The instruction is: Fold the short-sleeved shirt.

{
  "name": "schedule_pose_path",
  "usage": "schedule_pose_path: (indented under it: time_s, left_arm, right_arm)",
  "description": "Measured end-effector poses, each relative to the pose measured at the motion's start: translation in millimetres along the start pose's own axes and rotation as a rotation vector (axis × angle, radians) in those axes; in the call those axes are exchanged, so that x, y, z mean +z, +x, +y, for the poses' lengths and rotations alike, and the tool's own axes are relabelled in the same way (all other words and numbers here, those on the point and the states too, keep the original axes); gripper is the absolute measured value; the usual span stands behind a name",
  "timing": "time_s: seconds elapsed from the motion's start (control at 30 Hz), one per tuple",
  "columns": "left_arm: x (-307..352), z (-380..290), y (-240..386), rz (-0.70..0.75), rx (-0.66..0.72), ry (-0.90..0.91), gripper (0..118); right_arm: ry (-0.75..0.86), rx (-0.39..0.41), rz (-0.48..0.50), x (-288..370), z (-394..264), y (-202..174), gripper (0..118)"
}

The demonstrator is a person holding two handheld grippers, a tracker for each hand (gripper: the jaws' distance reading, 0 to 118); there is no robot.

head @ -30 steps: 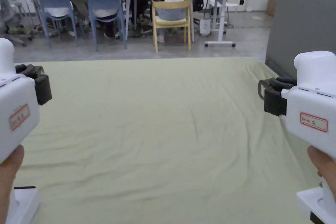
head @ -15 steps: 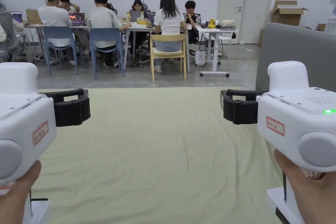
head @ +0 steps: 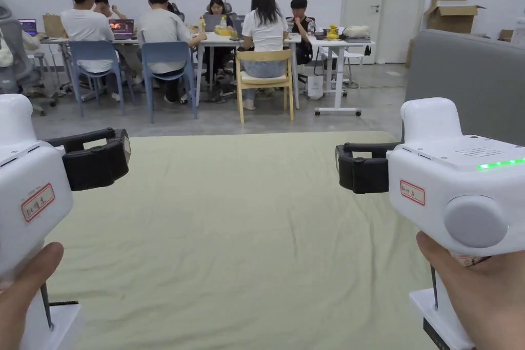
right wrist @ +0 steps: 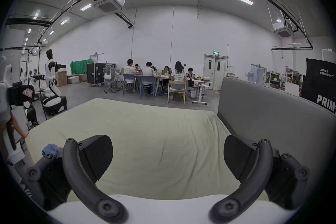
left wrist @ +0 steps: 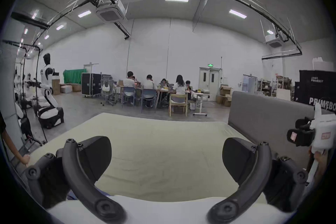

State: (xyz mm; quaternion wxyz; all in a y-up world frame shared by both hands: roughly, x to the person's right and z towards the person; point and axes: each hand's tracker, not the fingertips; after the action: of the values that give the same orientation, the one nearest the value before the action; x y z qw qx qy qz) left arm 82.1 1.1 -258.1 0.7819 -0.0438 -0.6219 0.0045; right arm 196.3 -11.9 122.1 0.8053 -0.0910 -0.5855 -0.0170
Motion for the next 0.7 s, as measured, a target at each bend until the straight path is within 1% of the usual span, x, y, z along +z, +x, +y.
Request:
schedule_pose_path:
  time_s: [0.1,0.2,0.4,0.57,0.7]
  left_arm:
    - [-6.1,-1.0,-2.6,0.001,0.010,-0.025,118]
    - [-12.4,-2.5,-1.7,0.069,-0.043,-0.040,118]
    - [-14.4,-6.6,1.1,0.061,-0.069,-0.041,118]
    - [-16.8,-6.0,4.0,0.042,-0.101,-0.051,118]
    - [-16.7,-3.0,3.3,0.036,-0.068,-0.040,118]
  right_arm:
    - [0.002,0.003,0.017,-1.1,-0.2,-0.8,118]
    - [-0.002,-0.015,0.037,-3.2,-0.8,-1.0,118]
    - [-0.010,-0.010,0.028,-9.9,-0.3,-2.5,118]
    - [-0.005,-0.004,0.039,-10.0,0.2,-2.8,118]
    - [0.027,0.036,-0.013,-6.0,-3.7,-9.7,118]
